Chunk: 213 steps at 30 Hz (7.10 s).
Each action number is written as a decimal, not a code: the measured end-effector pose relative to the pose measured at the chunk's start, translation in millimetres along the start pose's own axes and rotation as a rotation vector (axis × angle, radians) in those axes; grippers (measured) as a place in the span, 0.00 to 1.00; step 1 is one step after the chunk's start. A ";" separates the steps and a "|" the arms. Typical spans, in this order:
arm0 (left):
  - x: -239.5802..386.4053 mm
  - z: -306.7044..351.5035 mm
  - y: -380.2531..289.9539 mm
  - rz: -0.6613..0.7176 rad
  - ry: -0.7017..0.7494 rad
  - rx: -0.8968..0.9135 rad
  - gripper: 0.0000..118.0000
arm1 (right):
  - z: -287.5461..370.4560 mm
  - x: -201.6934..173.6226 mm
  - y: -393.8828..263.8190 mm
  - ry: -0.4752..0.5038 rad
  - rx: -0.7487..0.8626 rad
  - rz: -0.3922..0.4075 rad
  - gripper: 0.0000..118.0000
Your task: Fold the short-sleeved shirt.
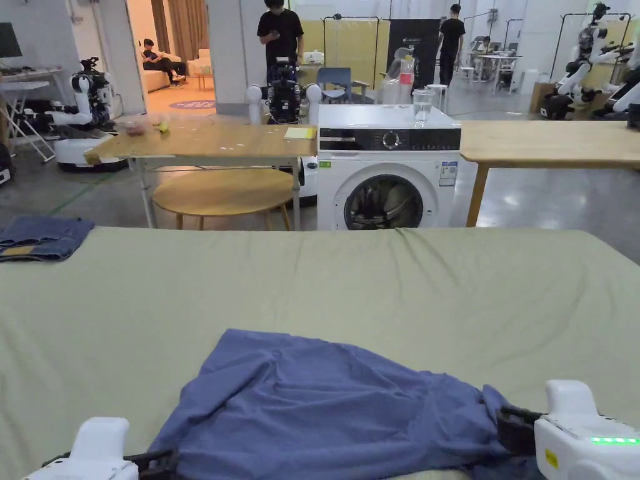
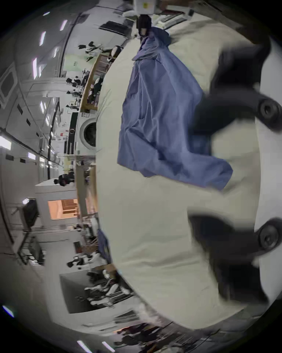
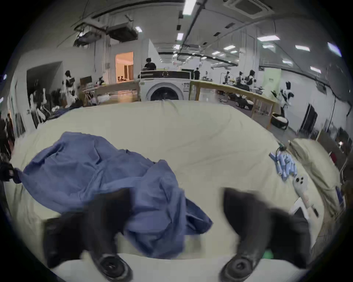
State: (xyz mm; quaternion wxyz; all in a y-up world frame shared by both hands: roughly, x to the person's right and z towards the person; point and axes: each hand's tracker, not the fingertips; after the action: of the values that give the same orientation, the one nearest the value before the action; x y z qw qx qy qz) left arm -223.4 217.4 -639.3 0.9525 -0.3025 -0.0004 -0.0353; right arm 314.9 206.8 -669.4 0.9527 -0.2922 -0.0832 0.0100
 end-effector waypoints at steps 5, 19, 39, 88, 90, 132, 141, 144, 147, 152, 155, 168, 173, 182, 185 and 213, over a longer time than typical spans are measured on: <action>12.8 85.2 -24.9 0.002 -0.048 0.126 0.99 | 96.3 -7.3 -30.8 0.096 0.174 -0.040 0.96; -15.4 78.8 -78.1 0.097 -0.035 -0.028 0.00 | 154.0 -33.6 -98.4 0.104 0.106 -0.052 0.00; -6.3 -67.3 -24.3 0.045 -0.088 -0.231 0.00 | 97.5 -0.2 -60.0 0.041 0.073 -0.040 0.03; -23.5 56.4 313.5 -0.065 0.127 0.297 0.00 | 144.1 0.0 324.7 0.085 0.514 0.120 0.00; -22.3 61.8 338.8 -0.073 0.146 0.320 0.00 | 147.3 0.9 352.4 0.073 0.539 0.105 0.00; -3.9 81.0 123.9 0.068 0.001 0.306 0.00 | 156.3 34.6 113.3 0.072 0.462 -0.042 0.00; -9.0 104.9 -96.8 0.155 -0.039 -0.019 0.00 | 167.8 36.1 -128.2 0.059 0.006 0.008 0.00; -11.9 100.8 -121.5 0.163 -0.025 -0.072 0.09 | 168.5 35.3 -164.5 0.059 -0.073 -0.014 0.05; -14.2 99.8 -125.7 0.168 -0.029 -0.065 0.78 | 164.5 34.3 -173.7 0.086 -0.106 -0.024 0.53; -2.7 141.3 -115.4 0.113 -0.033 0.056 0.99 | 196.9 17.4 -155.5 0.158 -0.008 -0.019 0.90; 3.1 154.3 -122.1 0.090 -0.020 0.026 0.88 | 209.8 3.8 -149.7 0.182 0.020 -0.032 0.77; -14.4 150.3 -154.1 0.158 -0.019 -0.079 0.23 | 193.8 -25.6 -193.9 0.187 0.051 0.026 0.00; -8.1 132.7 -151.1 0.110 -0.091 -0.134 0.98 | 192.0 -25.5 -192.6 0.183 0.033 0.034 0.00; -1.0 97.2 -137.8 0.012 -0.024 -0.169 0.04 | 186.4 -19.4 -176.4 0.173 0.022 0.054 0.00; 2.7 94.7 -146.9 0.009 -0.027 -0.199 0.04 | 185.0 -14.3 -177.4 0.157 0.022 0.051 0.00; 6.3 131.4 -95.1 0.015 -0.005 -0.096 0.01 | 189.0 16.2 -145.0 0.069 0.032 -0.044 0.00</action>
State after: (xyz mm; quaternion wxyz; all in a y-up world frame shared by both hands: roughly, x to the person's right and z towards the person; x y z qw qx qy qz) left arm -220.8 215.3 -476.9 0.9372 -0.3478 0.0011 -0.0276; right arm 295.5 192.6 -432.0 0.9596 -0.2750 -0.0564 -0.0199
